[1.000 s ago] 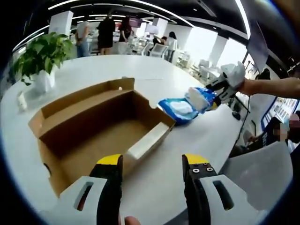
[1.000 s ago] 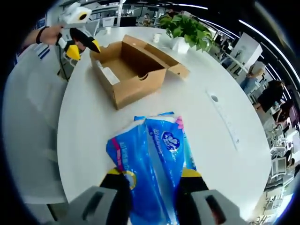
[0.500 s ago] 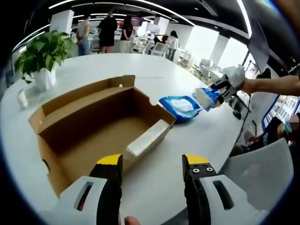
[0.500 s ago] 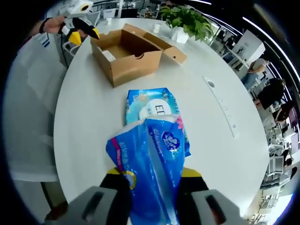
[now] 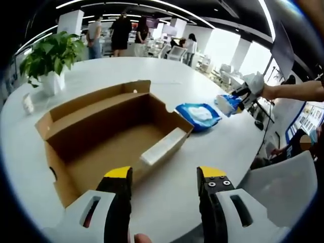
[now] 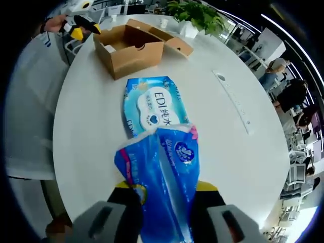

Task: Operate the shoe box by opening the lid, removing the specified soft item, and placing it in the target area until the item is outside and the box remains undamaged.

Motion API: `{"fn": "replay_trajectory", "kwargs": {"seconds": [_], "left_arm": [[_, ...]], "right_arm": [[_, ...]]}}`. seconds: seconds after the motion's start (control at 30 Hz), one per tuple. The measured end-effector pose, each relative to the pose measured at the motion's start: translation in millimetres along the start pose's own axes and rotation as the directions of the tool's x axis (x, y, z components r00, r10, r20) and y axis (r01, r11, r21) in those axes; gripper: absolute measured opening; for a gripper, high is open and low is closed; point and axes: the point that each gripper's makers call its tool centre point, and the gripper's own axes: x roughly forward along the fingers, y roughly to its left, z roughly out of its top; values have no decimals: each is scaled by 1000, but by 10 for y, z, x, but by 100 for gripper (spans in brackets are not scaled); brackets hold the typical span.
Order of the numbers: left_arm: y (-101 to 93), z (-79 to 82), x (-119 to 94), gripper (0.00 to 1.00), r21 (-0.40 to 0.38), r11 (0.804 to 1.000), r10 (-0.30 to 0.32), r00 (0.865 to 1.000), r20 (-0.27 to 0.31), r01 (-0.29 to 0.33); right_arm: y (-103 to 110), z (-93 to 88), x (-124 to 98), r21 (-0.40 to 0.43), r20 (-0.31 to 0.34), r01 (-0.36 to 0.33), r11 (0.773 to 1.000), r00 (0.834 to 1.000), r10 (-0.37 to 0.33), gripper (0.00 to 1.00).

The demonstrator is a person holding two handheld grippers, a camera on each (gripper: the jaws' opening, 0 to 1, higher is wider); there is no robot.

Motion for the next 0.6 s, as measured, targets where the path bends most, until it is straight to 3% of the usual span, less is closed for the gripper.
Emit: {"fn": "replay_trajectory", "kwargs": {"seconds": [0.6], "left_arm": [[42, -41, -26, 53, -3, 1000, 23, 1000, -8, -23]], "right_arm": [[-199, -269, 221, -2, -33, -12, 1000, 999, 12, 35]]}}
